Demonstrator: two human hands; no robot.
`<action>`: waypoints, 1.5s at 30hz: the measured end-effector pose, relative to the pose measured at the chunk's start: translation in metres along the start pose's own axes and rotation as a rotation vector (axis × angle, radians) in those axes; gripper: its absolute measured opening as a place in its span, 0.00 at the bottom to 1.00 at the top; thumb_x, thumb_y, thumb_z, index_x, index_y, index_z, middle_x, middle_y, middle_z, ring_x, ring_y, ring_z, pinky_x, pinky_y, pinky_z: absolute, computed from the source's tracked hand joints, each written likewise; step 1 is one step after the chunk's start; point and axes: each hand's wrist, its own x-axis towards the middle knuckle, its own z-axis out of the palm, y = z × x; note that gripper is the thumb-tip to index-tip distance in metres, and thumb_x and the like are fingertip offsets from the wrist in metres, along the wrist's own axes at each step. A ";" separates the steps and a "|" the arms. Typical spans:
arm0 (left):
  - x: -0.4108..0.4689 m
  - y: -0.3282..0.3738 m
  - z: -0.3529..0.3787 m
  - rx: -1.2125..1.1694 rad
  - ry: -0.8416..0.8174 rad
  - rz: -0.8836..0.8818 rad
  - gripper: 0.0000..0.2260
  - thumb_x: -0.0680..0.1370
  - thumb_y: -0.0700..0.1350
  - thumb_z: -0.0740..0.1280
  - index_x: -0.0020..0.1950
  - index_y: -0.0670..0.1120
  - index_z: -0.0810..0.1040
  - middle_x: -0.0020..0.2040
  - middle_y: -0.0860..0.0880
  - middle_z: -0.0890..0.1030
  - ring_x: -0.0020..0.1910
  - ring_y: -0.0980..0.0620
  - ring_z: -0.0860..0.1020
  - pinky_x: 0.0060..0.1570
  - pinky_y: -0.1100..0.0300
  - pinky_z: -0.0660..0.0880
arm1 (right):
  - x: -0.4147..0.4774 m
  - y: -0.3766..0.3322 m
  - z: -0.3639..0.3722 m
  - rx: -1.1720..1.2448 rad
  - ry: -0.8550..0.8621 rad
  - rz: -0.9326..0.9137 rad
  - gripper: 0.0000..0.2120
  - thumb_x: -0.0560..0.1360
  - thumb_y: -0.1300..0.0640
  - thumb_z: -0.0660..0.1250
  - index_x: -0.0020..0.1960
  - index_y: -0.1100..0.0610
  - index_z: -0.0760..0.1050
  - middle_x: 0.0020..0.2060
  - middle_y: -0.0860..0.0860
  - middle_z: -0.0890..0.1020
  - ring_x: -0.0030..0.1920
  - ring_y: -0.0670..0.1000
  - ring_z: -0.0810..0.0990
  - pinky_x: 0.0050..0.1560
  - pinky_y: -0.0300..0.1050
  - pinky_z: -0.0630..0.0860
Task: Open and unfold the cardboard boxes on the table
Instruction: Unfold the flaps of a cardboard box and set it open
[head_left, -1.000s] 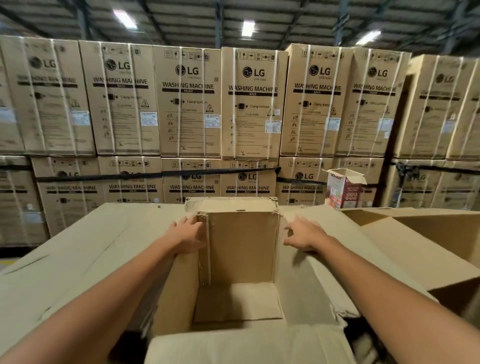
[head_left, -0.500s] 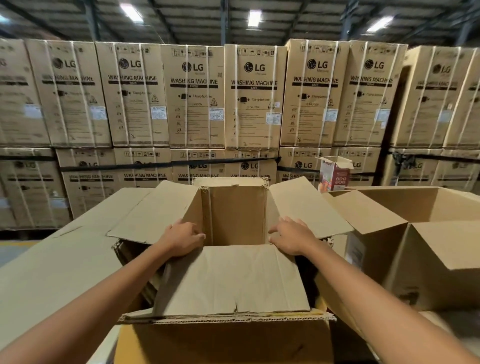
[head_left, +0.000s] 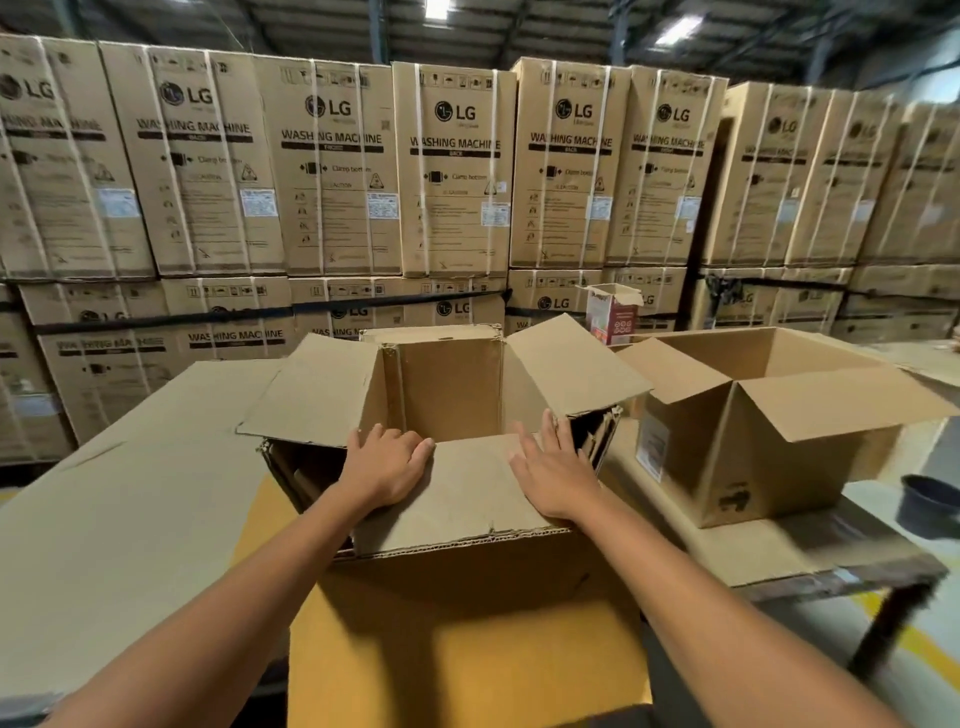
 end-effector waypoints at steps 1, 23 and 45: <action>-0.004 0.001 -0.001 0.003 0.015 0.012 0.25 0.83 0.61 0.45 0.64 0.52 0.76 0.68 0.47 0.76 0.71 0.44 0.67 0.71 0.38 0.54 | -0.005 -0.002 0.002 -0.010 -0.001 0.012 0.29 0.84 0.42 0.41 0.82 0.49 0.39 0.80 0.57 0.35 0.79 0.59 0.33 0.76 0.65 0.45; -0.165 0.144 0.068 -0.560 0.214 0.603 0.22 0.82 0.54 0.57 0.73 0.46 0.71 0.77 0.44 0.65 0.79 0.46 0.55 0.76 0.46 0.57 | -0.262 0.057 0.067 0.466 0.450 0.404 0.29 0.81 0.48 0.64 0.79 0.46 0.60 0.80 0.48 0.59 0.79 0.53 0.57 0.76 0.54 0.60; -0.326 0.460 0.250 -0.739 -0.154 0.642 0.22 0.81 0.52 0.60 0.72 0.43 0.71 0.75 0.44 0.66 0.74 0.45 0.64 0.72 0.57 0.60 | -0.509 0.332 0.166 0.722 0.538 0.820 0.29 0.78 0.51 0.68 0.77 0.49 0.65 0.73 0.48 0.71 0.72 0.52 0.70 0.69 0.58 0.71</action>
